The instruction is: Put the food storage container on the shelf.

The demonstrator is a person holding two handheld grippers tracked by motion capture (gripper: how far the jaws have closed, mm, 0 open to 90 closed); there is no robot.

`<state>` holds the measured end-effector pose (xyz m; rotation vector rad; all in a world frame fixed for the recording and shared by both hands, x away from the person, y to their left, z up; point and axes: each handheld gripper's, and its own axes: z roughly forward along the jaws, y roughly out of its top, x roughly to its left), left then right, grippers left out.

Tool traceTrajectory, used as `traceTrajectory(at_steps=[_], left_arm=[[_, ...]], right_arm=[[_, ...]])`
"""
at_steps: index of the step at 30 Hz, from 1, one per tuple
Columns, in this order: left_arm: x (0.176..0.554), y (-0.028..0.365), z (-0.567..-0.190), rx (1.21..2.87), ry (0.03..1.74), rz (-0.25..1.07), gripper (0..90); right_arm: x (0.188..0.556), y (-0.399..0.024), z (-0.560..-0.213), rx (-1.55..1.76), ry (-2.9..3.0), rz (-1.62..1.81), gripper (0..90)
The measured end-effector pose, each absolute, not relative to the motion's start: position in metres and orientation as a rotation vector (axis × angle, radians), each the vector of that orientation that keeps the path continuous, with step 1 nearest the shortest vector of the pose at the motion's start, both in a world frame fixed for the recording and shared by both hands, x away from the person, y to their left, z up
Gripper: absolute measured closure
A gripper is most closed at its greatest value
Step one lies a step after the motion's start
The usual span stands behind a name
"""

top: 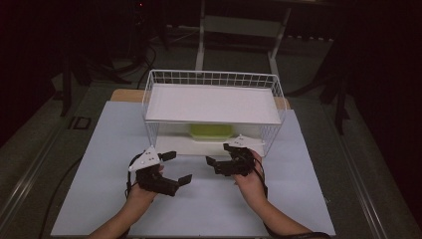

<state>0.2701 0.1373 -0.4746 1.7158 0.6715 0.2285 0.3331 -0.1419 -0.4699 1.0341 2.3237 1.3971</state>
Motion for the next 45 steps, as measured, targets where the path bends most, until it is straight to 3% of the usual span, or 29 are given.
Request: traceTrajectory(at_steps=[22, 45], left_arm=[[0.24, 0.161, -0.459, 1.729, 0.64, 0.215, 0.0], [0.226, 0.172, -0.484, 1.745, 0.675, 0.181, 0.0]], right_arm=[[0.291, -0.18, -0.451, 0.998, 2.299, 1.453, 15.2], [0.263, -0.238, -0.468, 1.004, 2.312, 1.486, 16.5]])
